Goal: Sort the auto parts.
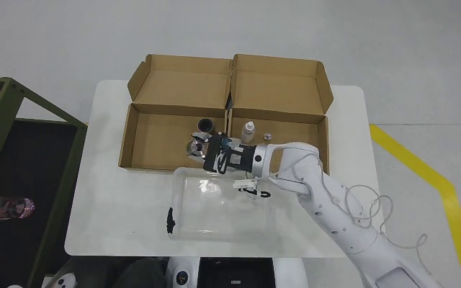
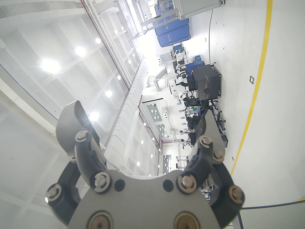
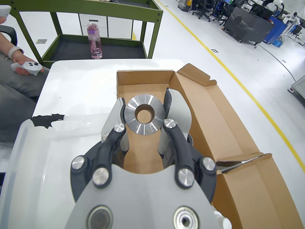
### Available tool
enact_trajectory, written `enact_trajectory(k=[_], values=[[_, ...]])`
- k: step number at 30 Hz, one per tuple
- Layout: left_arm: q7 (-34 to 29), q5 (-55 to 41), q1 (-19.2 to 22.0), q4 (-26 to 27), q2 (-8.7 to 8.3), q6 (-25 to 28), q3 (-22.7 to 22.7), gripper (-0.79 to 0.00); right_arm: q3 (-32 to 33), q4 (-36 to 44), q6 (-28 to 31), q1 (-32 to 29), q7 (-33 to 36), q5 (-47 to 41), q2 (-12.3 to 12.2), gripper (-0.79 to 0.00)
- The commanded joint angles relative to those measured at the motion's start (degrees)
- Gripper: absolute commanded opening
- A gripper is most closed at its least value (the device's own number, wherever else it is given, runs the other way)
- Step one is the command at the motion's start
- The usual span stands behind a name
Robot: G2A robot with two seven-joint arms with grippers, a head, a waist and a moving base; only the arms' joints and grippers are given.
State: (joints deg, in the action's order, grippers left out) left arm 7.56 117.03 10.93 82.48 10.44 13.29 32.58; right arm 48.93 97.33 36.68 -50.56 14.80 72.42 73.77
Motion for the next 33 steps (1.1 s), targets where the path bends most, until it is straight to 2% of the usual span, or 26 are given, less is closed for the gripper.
enact_trajectory(k=[1,11,23,33], values=[[0.0,0.0,0.0,0.0,0.0,0.0,0.0,0.0,-0.9,-1.0,-0.8,0.7,0.9,0.2,0.3,-0.785],[0.0,0.0,0.0,0.0,0.0,0.0,0.0,0.0,-4.9,-4.6,-4.0,4.1,5.5,1.8,2.0,-0.785],[0.0,0.0,0.0,0.0,0.0,0.0,0.0,0.0,-9.4,-12.4,-6.4,9.2,11.3,-1.5,4.8,-0.785],[0.0,0.0,0.0,0.0,0.0,0.0,0.0,0.0,-12.8,-19.4,-7.9,12.4,13.2,-1.6,7.2,-0.785]])
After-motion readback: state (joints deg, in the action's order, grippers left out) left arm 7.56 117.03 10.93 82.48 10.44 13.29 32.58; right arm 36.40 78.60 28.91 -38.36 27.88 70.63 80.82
